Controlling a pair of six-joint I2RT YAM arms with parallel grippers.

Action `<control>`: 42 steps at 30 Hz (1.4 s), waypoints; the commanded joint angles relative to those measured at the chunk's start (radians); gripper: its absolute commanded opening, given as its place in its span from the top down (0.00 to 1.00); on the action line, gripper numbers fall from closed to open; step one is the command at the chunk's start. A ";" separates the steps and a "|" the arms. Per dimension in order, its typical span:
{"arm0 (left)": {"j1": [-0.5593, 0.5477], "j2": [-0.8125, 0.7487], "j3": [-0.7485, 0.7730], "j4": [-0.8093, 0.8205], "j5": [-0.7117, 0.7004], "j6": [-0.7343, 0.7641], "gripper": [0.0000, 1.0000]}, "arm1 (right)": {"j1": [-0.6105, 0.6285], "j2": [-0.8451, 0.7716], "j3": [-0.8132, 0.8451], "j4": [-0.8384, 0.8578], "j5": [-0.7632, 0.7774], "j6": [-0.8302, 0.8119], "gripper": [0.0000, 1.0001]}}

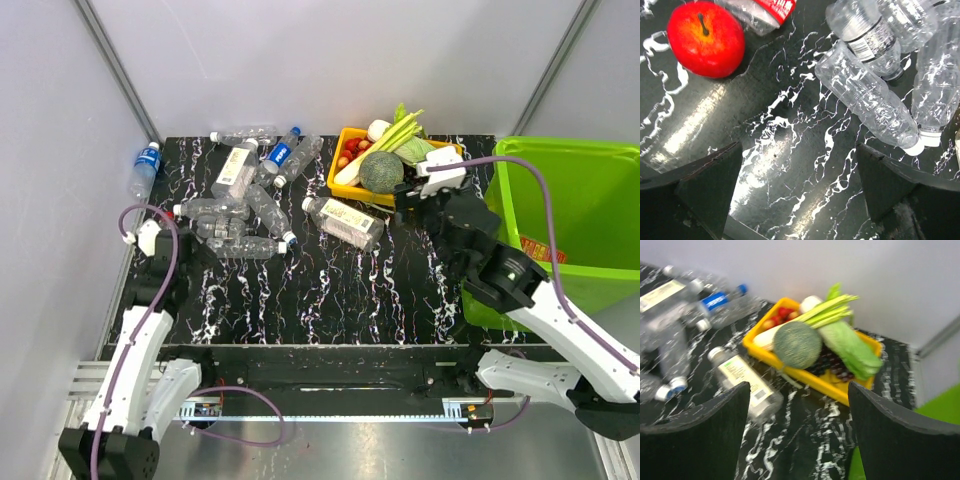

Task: Put the plastic bottles in the bin
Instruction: Pick up the plastic bottle at the center of the board.

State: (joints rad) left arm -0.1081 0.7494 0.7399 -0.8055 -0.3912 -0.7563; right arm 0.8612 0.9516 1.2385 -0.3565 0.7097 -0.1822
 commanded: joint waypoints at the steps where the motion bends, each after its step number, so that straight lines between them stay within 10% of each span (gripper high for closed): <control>1: 0.073 0.103 -0.010 0.067 0.153 -0.099 0.01 | -0.004 0.021 -0.053 0.002 -0.264 0.133 0.16; 9: 0.107 0.312 -0.027 0.370 0.502 -0.294 0.01 | -0.004 0.059 -0.154 0.051 -0.469 0.259 0.26; 31: 0.107 0.764 0.197 0.355 0.356 -0.360 0.03 | -0.004 -0.047 -0.287 0.074 -0.538 0.325 0.24; 42: 0.107 0.752 0.116 0.351 0.344 -0.368 0.11 | -0.004 -0.030 -0.283 0.073 -0.567 0.355 0.24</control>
State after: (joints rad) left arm -0.0063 1.5291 0.8806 -0.4614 -0.0273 -1.1290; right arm 0.8612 0.9184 0.9531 -0.3199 0.1623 0.1509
